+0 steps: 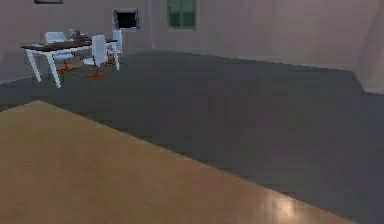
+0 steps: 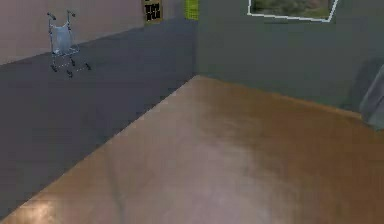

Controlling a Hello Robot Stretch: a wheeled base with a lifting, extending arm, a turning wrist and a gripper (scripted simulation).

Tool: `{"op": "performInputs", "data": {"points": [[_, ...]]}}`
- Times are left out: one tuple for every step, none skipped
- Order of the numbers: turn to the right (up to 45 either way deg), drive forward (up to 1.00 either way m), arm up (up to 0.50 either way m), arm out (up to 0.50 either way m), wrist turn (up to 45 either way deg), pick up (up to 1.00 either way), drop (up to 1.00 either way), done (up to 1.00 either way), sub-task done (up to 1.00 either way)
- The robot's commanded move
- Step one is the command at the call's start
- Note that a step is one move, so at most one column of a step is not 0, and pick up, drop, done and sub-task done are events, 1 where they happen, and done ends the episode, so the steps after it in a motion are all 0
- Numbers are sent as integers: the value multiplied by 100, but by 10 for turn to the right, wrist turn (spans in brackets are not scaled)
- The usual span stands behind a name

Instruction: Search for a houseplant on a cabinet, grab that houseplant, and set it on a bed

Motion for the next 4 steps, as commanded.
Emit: {"op": "performInputs", "data": {"points": [[450, 0, 0, 0, 0, 0, 0, 0, 0], [330, 0, 0, 0, 0, 0, 0, 0, 0], [0, 100, 0, 0, 0, 0, 0, 0, 0], [30, 0, 0, 0, 0, 0, 0, 0, 0]]}}
